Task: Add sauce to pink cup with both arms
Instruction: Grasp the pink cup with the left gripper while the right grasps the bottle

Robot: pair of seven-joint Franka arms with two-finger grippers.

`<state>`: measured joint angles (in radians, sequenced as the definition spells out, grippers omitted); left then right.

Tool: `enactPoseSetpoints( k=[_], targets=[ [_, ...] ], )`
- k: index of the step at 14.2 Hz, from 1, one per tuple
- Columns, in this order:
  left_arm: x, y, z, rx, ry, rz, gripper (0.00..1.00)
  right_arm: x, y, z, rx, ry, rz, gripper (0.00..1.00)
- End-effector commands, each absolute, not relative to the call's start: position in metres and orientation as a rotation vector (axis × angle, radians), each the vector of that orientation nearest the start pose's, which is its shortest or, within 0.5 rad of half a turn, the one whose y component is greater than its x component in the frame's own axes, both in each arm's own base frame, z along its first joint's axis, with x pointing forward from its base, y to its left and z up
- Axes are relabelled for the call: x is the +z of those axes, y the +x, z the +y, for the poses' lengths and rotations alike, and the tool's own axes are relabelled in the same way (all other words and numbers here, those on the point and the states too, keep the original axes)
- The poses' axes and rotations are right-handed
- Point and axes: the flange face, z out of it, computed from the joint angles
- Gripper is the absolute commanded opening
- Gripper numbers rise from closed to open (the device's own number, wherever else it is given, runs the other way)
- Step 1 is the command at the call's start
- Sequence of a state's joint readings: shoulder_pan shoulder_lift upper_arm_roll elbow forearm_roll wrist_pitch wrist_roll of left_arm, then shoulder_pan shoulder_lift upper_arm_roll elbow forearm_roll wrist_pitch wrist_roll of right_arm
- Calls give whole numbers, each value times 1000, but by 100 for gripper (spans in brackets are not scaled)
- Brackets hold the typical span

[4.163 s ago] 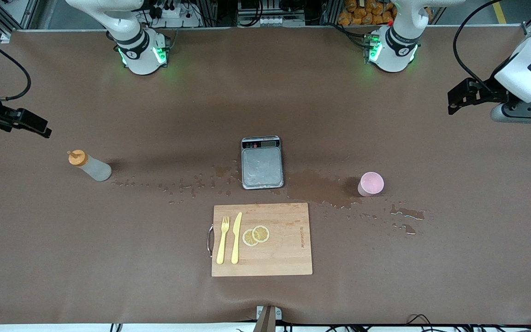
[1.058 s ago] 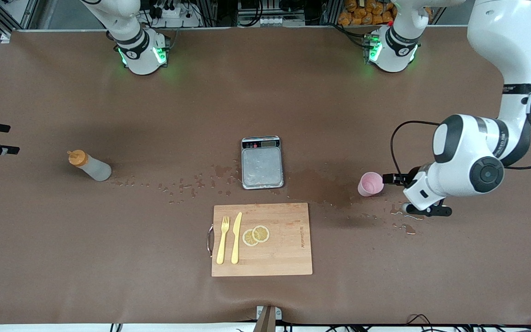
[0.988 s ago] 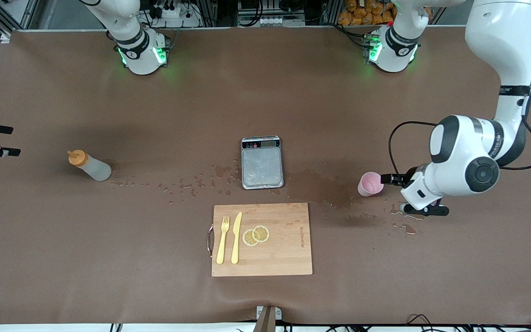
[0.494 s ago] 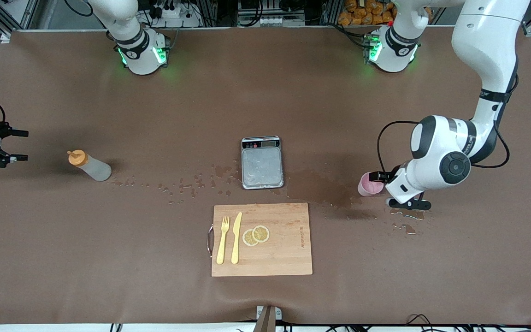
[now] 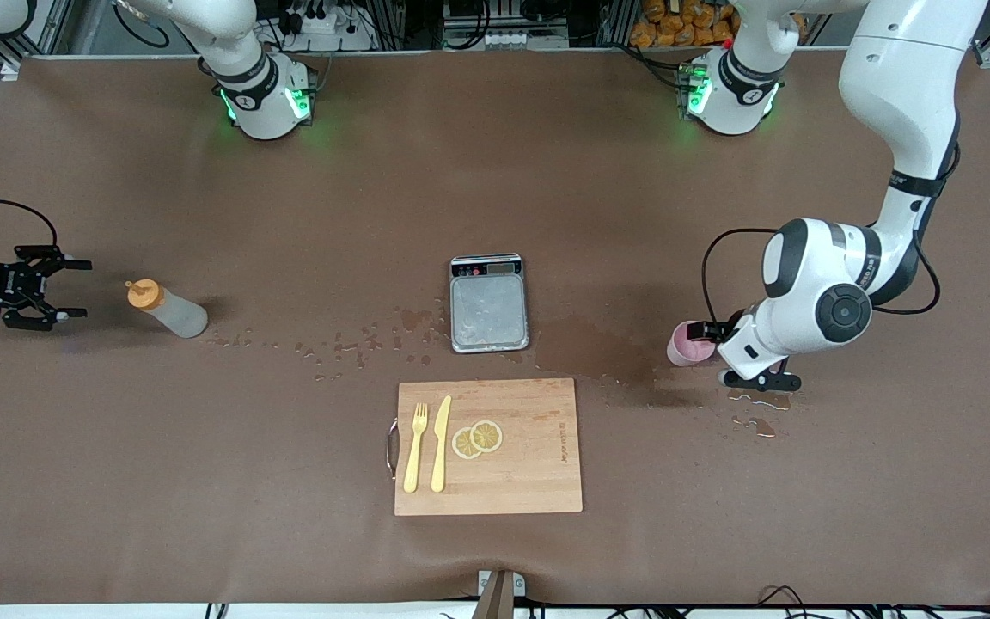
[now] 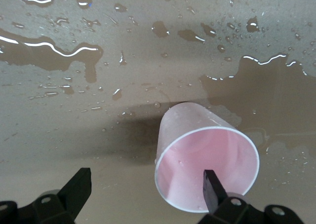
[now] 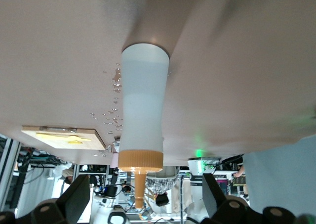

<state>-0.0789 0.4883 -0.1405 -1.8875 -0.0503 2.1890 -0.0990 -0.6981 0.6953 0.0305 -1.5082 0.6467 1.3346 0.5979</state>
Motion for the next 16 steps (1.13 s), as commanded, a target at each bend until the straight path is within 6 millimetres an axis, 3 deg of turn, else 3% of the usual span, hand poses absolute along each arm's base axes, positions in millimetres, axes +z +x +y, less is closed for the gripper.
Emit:
enactPoseSetpoints(
  k=[1,3,6,7,13,16],
  targets=[
    [227,600,-136,317,-3199,102,100,250,538,-321,1064,-1641,1523,100],
    [221,598,-139,337,-3197,53,67,221,537,-325,1076,-1579,1516,100],
    [214,595,-151,357,-3183,-70,4,190,539,-332,1073,-1476,1500,100],
    [213,594,-152,359,-3180,-67,0,185,539,-331,1071,-1481,1488,100],
    [215,596,-152,347,-3179,-62,0,143,529,-324,1098,-1451,1432,100],
    [230,599,-153,317,-3186,-67,0,134,529,-317,1121,-1447,1423,100]
  ],
)
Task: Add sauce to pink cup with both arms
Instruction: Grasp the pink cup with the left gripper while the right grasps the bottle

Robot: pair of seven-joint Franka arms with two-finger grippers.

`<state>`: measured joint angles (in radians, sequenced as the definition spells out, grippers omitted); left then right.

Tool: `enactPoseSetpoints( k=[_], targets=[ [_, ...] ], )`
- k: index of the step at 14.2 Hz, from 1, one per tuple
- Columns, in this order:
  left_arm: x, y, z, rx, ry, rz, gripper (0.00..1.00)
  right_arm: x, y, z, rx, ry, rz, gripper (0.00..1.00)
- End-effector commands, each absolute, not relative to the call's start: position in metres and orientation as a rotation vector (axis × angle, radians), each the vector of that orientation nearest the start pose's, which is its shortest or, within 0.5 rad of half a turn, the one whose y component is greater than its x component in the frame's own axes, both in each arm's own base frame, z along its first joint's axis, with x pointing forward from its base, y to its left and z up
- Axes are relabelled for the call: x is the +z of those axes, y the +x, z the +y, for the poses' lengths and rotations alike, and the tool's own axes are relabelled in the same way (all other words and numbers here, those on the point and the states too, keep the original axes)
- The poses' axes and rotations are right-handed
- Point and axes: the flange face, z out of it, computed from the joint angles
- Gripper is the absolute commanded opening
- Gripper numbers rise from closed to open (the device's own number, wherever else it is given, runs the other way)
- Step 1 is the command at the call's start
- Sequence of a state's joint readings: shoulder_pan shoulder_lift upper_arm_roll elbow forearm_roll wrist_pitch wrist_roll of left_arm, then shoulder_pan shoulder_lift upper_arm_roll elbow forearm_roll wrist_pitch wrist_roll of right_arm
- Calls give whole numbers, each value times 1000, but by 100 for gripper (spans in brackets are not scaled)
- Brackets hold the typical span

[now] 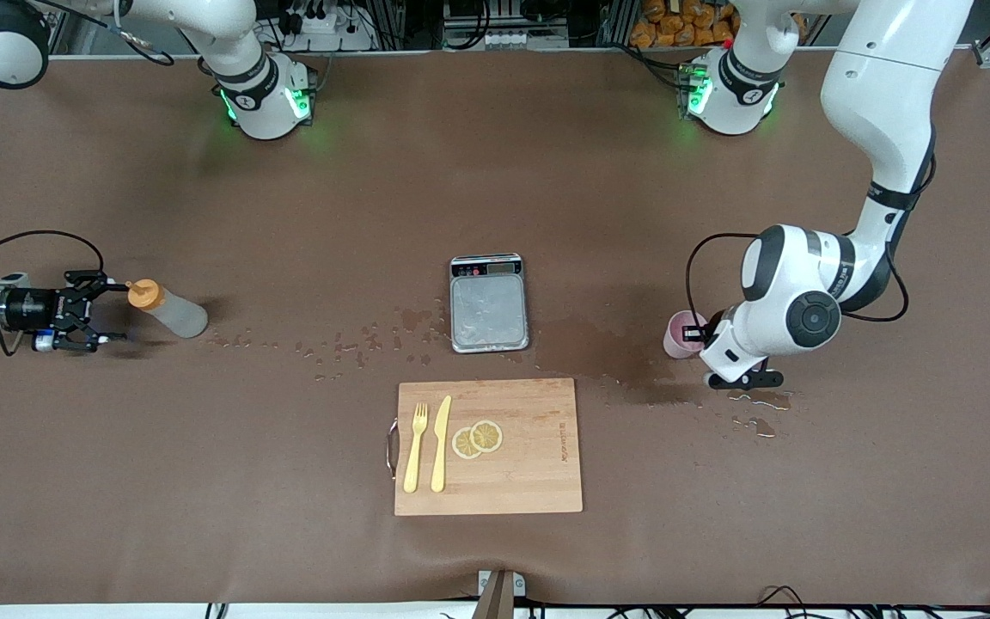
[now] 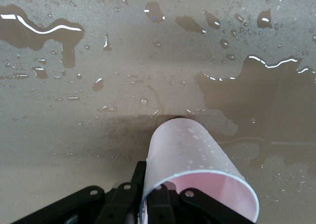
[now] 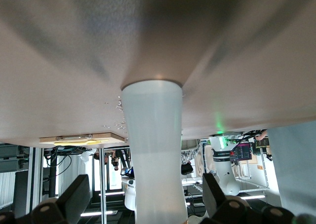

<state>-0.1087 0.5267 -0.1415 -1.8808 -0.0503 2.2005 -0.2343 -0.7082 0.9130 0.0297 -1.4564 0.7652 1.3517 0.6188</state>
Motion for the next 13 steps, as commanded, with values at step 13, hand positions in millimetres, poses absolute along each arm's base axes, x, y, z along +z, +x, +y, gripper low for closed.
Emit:
enactPoseSetpoints(
  k=[13],
  targets=[
    [336,583,-262,256,-3174,-386,0,112,536,-274,1166,-1504,1293,100]
  ],
)
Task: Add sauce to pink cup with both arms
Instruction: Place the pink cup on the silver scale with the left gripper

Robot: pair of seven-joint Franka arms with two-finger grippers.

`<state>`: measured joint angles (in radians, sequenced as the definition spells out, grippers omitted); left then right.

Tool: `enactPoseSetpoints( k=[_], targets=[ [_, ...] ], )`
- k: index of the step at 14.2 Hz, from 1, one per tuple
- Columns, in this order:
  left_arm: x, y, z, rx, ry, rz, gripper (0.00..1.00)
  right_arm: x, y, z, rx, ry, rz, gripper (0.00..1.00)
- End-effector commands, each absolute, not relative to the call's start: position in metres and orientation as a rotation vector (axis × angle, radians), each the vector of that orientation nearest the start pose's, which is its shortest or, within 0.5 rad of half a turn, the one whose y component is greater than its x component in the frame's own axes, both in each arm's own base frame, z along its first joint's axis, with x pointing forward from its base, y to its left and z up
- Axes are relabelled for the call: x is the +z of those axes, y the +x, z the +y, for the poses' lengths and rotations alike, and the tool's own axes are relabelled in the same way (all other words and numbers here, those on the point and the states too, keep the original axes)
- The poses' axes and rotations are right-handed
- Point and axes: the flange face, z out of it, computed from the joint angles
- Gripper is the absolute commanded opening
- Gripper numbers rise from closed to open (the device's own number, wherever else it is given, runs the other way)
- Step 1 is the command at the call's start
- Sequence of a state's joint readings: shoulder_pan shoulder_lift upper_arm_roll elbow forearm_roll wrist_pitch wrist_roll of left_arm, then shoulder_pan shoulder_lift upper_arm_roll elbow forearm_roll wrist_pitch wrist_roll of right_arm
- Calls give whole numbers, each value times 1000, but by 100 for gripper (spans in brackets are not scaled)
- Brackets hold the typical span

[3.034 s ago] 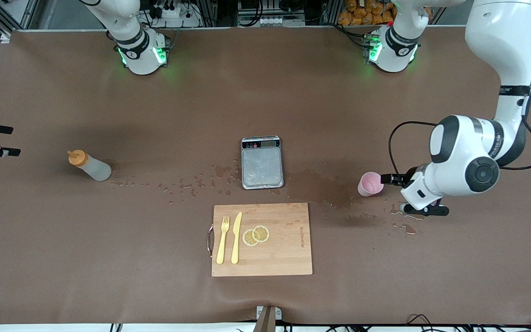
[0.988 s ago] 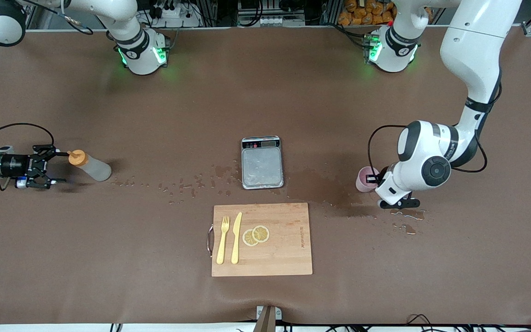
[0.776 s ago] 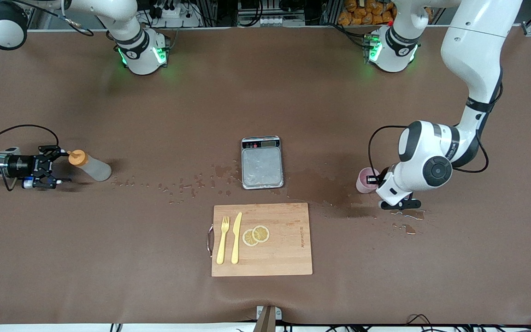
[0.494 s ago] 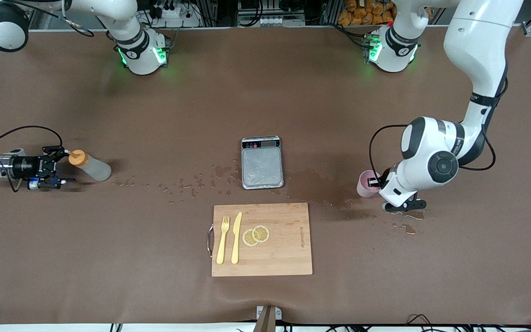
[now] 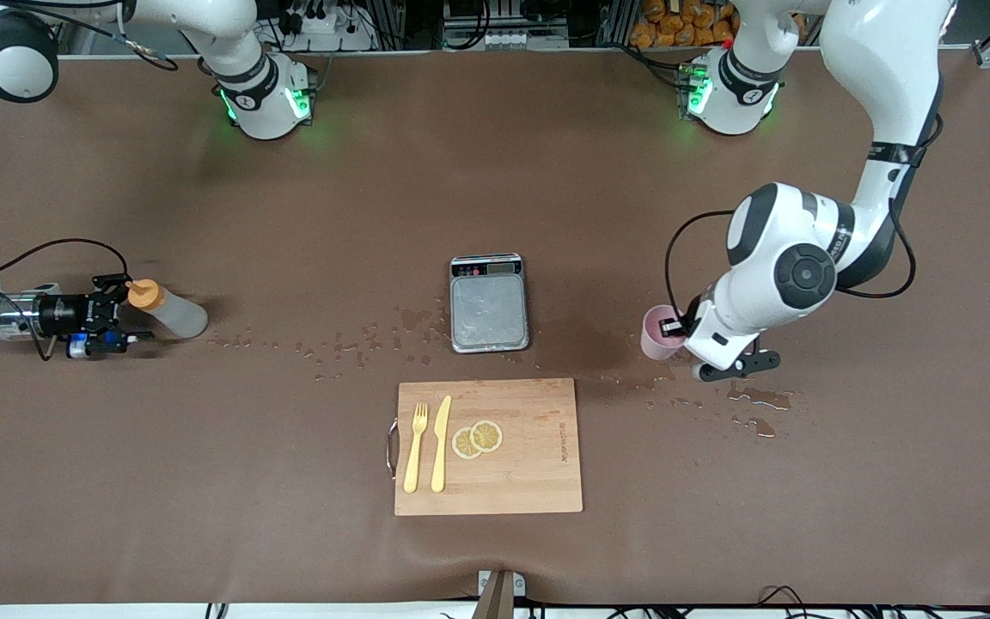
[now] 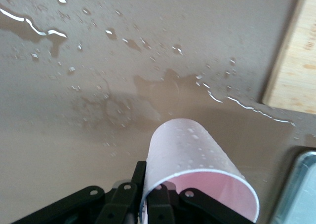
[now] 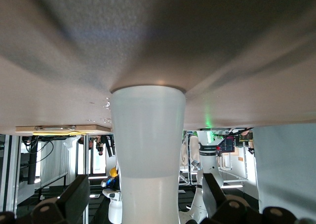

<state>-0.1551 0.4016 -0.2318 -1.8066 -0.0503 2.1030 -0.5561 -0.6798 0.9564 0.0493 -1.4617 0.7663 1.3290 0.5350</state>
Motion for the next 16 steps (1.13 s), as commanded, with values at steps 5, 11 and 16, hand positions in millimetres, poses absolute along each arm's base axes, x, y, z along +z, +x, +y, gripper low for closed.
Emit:
enactPoseSetpoints(
  k=[5,11,16],
  targets=[
    [337,541,-357,261,-3135,-487,0,106,536,-259,1162,-1534,1235,100],
    [321,526,-448,283,-3129,-644,0,95,532,-250,1162,-1544,1189,69],
    [294,519,-501,313,-3136,-745,0,104,536,-253,1162,-1546,1194,38]
  ],
)
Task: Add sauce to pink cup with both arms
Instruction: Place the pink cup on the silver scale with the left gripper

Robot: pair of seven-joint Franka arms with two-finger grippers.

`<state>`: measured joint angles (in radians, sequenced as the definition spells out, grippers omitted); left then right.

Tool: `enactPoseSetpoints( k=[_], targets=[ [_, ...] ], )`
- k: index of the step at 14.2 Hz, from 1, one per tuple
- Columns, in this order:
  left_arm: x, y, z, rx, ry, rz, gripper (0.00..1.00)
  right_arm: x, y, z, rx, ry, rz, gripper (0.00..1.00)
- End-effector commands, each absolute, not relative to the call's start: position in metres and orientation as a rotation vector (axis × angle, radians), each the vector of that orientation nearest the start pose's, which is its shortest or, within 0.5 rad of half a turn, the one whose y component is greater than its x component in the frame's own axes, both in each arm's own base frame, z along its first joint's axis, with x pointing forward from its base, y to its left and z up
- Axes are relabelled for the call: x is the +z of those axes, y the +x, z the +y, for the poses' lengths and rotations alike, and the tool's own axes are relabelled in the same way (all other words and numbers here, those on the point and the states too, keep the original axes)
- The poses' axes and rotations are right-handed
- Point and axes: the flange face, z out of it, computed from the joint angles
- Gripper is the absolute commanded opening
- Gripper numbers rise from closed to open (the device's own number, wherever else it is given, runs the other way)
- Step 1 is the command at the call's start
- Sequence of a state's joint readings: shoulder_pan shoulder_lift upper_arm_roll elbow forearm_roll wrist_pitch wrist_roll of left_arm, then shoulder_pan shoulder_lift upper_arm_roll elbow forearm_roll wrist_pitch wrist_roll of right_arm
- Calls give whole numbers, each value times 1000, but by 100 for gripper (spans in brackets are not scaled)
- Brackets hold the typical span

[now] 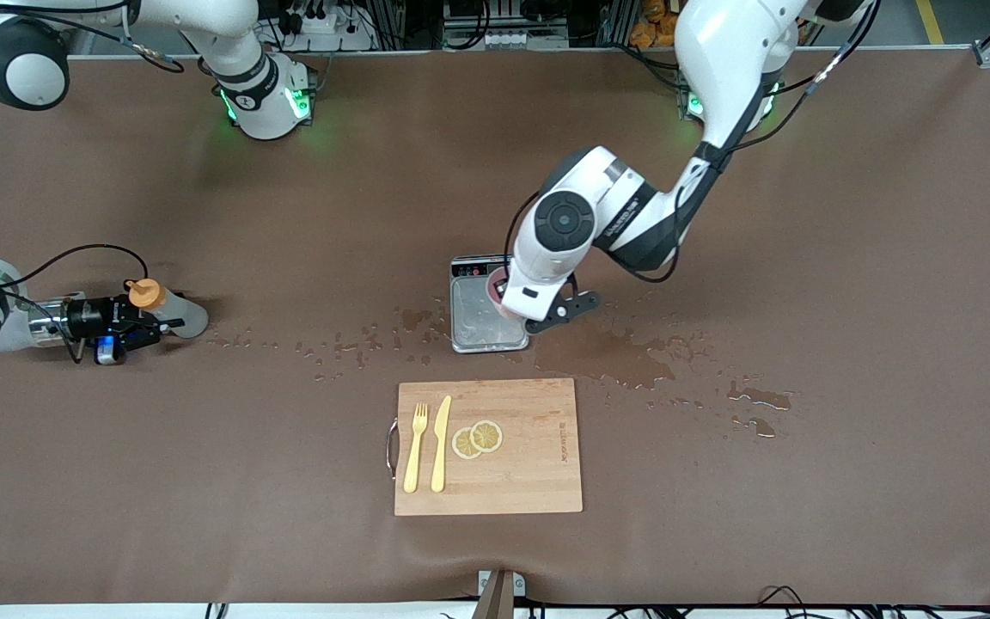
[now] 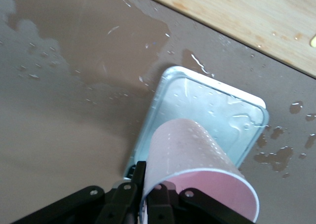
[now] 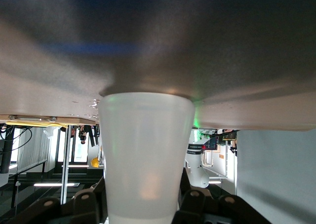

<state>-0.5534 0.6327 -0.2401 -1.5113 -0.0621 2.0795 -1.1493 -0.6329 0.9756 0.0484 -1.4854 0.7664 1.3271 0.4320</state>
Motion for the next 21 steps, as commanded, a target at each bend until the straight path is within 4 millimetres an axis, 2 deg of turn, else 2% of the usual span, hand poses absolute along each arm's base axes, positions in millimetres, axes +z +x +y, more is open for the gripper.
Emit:
enactPoseSetpoints(
  k=[1,5,8,13,14,15,16,18,21],
  targets=[
    [292,519,-504,302,-3145,-762,0,106,536,-252,1171,-1544,1193,38],
    [278,513,-516,286,-3167,-772,0,126,547,-249,1218,-1536,1261,38],
    [265,508,-519,305,-3153,-759,0,158,568,-233,1269,-1557,1347,40],
    [262,504,-521,312,-3151,-746,0,203,602,-204,1374,-1593,1422,41],
    [263,504,-521,311,-3152,-746,32,214,609,-197,1381,-1613,1443,42],
    [263,504,-521,309,-3152,-745,75,226,614,-192,1382,-1639,1470,42],
    [263,503,-522,298,-3153,-727,100,229,618,-182,1402,-1665,1496,42],
    [265,496,-530,296,-3159,-705,100,258,631,-152,1407,-1754,1560,42],
    [282,505,-523,265,-3178,-717,100,293,648,-115,1379,-1885,1648,42]
  ],
)
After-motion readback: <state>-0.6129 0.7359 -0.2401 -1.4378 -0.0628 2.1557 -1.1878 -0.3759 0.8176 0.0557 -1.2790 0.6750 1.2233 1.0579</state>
